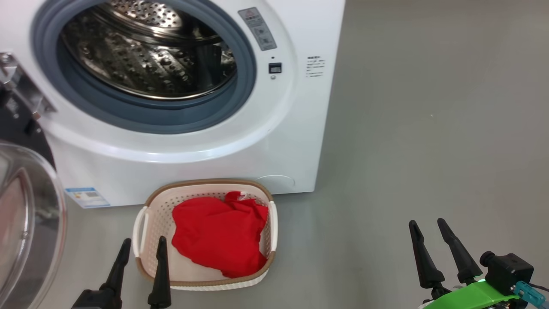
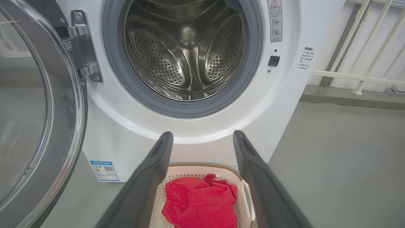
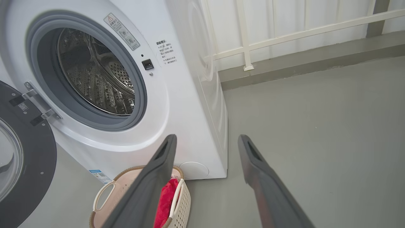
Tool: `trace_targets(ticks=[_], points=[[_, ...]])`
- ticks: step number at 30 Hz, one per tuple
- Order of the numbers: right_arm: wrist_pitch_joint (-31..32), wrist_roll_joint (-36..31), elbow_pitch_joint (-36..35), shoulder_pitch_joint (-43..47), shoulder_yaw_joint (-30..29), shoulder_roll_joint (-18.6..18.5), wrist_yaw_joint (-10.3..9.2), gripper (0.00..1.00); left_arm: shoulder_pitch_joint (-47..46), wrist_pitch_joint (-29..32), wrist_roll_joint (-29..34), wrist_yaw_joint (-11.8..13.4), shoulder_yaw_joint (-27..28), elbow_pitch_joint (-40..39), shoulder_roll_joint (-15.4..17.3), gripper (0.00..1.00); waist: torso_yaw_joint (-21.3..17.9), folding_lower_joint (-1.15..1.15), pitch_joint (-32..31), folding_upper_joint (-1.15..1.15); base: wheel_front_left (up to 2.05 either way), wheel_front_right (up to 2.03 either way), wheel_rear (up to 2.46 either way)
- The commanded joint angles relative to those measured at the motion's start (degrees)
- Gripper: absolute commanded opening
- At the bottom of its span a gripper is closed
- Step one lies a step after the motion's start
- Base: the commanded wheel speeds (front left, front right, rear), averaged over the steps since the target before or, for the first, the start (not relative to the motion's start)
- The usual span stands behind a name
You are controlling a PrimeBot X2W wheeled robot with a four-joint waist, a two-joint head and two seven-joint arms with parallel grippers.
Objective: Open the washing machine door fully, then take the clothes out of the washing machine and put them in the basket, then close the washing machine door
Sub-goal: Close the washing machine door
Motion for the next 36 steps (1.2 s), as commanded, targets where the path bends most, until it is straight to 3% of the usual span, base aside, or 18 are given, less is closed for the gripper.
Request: trace_targets(ticks=[1,36], points=[[-0.37,-1.08,-1.48,-0.25,1.23,-0.59,0.01,1.00,-0.41,-0.29,-0.60,0.58,1.54,-0.96,0.60,1.00,1.24,0.00,-0.09,0.00,0.00,0.00,0.00],[-0.37,-1.48,-1.53,1.24,4.13,-1.89,0.01,1.00,3.58,-0.29,-6.54,6.42,-2.03,-1.10,0.60,1.00,30.19,0.00,-3.20,0.00,0.00,0.00,0.00]])
